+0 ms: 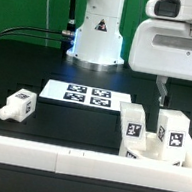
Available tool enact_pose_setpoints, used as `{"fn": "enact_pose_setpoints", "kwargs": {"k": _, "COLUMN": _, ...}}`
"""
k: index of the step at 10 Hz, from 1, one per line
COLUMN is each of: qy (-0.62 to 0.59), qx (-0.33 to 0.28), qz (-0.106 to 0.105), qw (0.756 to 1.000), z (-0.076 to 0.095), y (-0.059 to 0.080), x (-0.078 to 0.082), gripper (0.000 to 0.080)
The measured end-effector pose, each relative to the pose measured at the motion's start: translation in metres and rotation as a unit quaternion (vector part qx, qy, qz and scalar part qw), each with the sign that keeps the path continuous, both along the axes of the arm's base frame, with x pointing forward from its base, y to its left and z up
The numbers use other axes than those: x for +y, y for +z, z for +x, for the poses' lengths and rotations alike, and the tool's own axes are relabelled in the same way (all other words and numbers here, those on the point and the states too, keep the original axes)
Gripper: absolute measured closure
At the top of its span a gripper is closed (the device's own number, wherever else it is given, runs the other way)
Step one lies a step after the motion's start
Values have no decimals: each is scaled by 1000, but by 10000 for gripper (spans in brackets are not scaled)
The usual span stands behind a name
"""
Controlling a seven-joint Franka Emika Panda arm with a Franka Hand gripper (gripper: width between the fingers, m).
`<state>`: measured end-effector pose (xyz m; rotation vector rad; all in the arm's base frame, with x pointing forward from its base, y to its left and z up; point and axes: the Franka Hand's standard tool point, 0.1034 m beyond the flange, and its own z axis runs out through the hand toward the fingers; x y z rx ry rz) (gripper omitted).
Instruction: Assemble stool
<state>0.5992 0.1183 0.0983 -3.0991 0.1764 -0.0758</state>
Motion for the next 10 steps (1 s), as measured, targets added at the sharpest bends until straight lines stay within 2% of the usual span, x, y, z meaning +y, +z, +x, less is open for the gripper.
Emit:
{"fn": "enact_pose_setpoints", "kwargs": {"k": 2, "qy": 102, "qx": 0, "qz": -11, "qw": 995, "z": 0, "y": -4, "x": -6, "gripper": 150}}
{"fn": "enact_pose_setpoints", "kwargs": {"k": 4, "qy": 151, "qx": -2, "qz": -14, "qw": 988, "z": 0, "y": -4, "x": -7, "gripper": 150}}
{"fn": "enact_pose_setpoints", "kwargs": {"k": 6, "qy": 143, "qx": 1, "qz": -14, "qw": 990, "z": -1, "y": -9, "x": -7, "gripper": 150}}
{"fn": "enact_pose_setpoints", "kwargs": {"k": 8, "qy": 140, "qx": -2, "qz": -18, "qw": 990, "z": -3, "y": -22, "x": -7, "gripper": 150}}
{"fn": "enact_pose_setpoints", "kwargs": {"k": 10, "qy": 131, "qx": -2, "qz": -18, "qw": 991, "z": -3, "y": -23, "x": -9, "gripper": 150}}
